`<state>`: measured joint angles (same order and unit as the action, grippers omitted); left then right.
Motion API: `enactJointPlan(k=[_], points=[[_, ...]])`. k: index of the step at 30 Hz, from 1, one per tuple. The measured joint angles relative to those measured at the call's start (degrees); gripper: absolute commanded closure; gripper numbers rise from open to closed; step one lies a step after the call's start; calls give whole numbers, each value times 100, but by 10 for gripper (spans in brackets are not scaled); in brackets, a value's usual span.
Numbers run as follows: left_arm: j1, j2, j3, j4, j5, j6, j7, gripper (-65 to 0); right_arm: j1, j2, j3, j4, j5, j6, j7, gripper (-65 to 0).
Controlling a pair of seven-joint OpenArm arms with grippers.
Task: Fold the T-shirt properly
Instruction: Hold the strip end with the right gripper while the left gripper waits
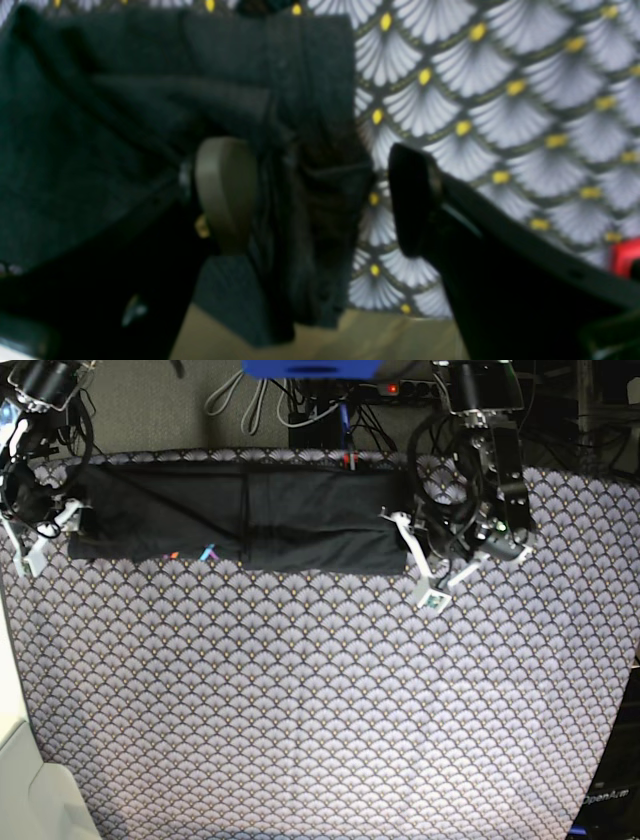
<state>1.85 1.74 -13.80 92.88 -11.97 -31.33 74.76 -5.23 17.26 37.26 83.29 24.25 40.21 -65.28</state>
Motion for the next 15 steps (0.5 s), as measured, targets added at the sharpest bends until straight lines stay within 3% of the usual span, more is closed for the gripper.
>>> enactJointPlan(k=[3, 15], points=[[2, 0, 0, 0, 0, 0, 0, -4, -2, 120, -103, -107, -37, -17, -4, -426], [2, 0, 0, 2, 15, 0, 0, -4, 24, 4, -256, -105, -39, -17, 42, -425]])
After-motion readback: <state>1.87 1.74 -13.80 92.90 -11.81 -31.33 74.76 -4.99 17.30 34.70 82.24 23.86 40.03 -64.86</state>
